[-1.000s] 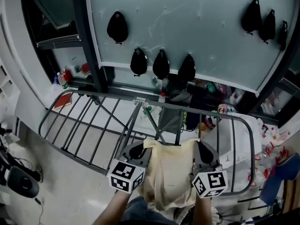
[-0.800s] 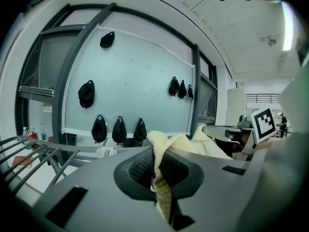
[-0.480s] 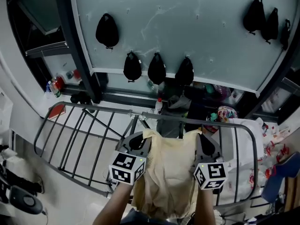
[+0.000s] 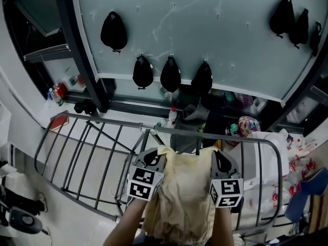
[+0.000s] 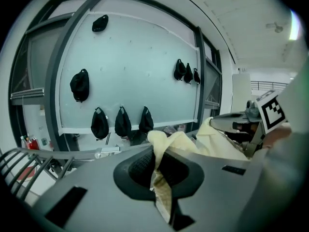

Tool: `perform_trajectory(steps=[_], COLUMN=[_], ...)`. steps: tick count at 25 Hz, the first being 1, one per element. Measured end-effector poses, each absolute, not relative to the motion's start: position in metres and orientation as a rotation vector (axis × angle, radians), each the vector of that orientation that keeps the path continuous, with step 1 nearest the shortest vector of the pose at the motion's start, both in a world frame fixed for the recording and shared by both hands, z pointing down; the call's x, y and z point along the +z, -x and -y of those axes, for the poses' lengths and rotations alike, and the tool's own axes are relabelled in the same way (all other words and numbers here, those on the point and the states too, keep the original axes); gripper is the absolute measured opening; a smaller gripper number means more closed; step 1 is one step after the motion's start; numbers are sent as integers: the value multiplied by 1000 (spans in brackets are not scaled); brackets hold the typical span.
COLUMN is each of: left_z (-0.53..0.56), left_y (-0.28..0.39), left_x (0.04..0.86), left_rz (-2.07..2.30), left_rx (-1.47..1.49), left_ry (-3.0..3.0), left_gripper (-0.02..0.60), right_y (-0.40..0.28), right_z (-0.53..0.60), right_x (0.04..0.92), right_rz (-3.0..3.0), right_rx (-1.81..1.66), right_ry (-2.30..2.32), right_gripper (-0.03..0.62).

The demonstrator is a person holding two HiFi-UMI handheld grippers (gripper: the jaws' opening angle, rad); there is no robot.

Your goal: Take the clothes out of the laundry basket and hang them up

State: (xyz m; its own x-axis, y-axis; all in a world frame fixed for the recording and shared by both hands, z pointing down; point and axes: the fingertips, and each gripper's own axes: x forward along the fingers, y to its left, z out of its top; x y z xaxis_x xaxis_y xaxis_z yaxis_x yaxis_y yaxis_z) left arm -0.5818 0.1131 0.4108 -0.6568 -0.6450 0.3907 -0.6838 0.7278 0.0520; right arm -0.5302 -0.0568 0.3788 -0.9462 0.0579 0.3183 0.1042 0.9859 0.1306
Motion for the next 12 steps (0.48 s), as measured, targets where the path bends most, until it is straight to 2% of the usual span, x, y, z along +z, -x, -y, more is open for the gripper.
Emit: perform_trajectory(steps=[5,6,9,12], left_z=[-117,-119,-124,-128], left_y=[574,573,570,563], left_x=[431,433,437,438], left_rz=[2473,2465,2449,2426], left_rx=[167,164,161,155], left_ry=[-989,-978,-953,-952], left_gripper=[31,46,159,207], right_y=[528,526,522,519], right_z=[58,58,58,61], right_x=[389,392,394,391], right_rz=[2755,2740,2714,2723], right_rx=[-218,-223,-223,-215], right_ry=[102,104,90,65], right_gripper=[23,24,58,106])
